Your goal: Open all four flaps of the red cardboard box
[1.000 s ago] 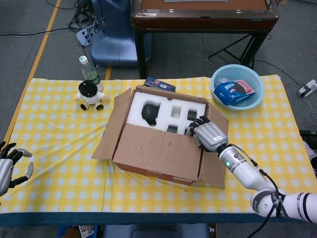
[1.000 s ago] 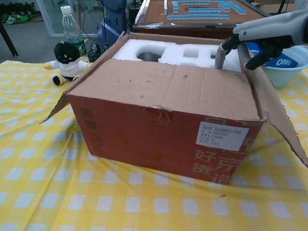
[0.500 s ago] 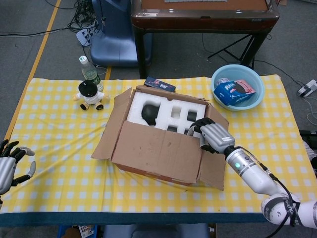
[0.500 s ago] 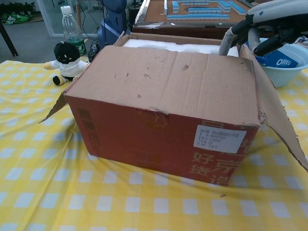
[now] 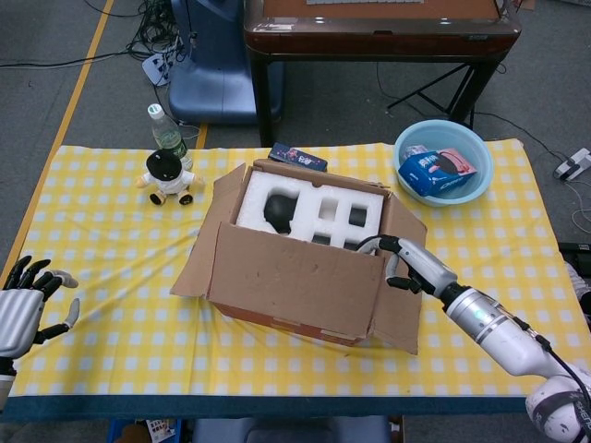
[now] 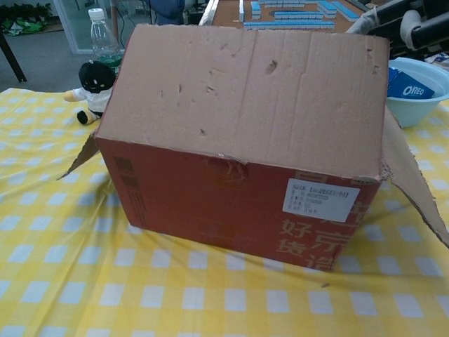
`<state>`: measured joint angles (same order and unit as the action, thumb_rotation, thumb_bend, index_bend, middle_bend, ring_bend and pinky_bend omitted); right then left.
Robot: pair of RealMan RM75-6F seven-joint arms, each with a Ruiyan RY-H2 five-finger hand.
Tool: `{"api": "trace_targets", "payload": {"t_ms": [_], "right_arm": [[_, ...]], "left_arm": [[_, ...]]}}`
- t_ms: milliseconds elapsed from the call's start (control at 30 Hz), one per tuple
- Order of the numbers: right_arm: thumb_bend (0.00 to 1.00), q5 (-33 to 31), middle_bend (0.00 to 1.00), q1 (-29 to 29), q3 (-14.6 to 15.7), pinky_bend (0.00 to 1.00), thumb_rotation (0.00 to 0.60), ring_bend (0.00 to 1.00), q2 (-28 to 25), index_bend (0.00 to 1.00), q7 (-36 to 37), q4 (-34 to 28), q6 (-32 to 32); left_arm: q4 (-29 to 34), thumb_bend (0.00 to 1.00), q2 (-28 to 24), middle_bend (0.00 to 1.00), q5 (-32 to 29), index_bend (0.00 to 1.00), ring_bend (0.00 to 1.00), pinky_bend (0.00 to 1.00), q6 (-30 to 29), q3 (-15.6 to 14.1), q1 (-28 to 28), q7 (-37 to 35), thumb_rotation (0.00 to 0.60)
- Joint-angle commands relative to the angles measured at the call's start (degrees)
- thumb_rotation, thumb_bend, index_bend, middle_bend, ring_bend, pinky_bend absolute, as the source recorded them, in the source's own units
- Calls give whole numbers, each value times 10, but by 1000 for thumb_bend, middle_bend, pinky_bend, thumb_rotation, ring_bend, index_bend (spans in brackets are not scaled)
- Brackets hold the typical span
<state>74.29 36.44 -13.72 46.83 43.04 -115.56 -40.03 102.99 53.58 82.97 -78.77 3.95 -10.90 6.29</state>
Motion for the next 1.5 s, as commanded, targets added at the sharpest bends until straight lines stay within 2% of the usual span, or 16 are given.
{"api": "trace_targets", "payload": {"t_ms": [33, 167, 267, 333, 433, 633, 967, 1267, 1500], "right_arm": [[1000, 180, 223, -49, 3, 65, 600, 114, -24, 346, 288, 29, -27], [998, 294, 219, -42, 44, 64, 600, 114, -24, 346, 465, 75, -98], [952, 360, 214, -28, 77, 64, 600, 114, -19, 346, 558, 118, -158], [896, 385, 212, -20, 94, 64, 600, 114, -15, 346, 597, 139, -189], [875, 416, 213, -7, 121, 65, 600, 114, -6, 346, 645, 164, -235], [865, 443, 213, 15, 155, 64, 600, 114, 2, 347, 672, 182, -289], [865, 475, 213, 53, 200, 65, 600, 114, 10, 346, 676, 176, -338], [865, 497, 213, 85, 236, 64, 600, 114, 6, 345, 662, 158, -357], [865, 472, 213, 96, 253, 64, 600, 115, -1, 342, 642, 150, -350]], "left_arm": [[3, 477, -2, 323, 1, 470, 136, 0, -1, -1, 0, 4, 247], [7, 477, -3, 323, 3, 470, 136, 0, -7, -1, 2, 10, 246], [10, 477, -4, 322, 3, 470, 136, 0, -8, -2, 3, 15, 248], [10, 476, -3, 322, 2, 470, 136, 0, -9, -2, 4, 18, 247], [12, 476, -3, 322, 1, 470, 136, 0, -11, -2, 5, 23, 247], [13, 477, -2, 322, 1, 471, 136, 0, -15, -2, 6, 30, 248], [14, 477, -1, 321, 2, 471, 136, 0, -19, -2, 7, 37, 245], [14, 477, -2, 321, 2, 471, 136, 0, -22, -3, 10, 36, 247], [13, 477, -3, 321, 0, 471, 136, 0, -21, -2, 10, 31, 247]]}}
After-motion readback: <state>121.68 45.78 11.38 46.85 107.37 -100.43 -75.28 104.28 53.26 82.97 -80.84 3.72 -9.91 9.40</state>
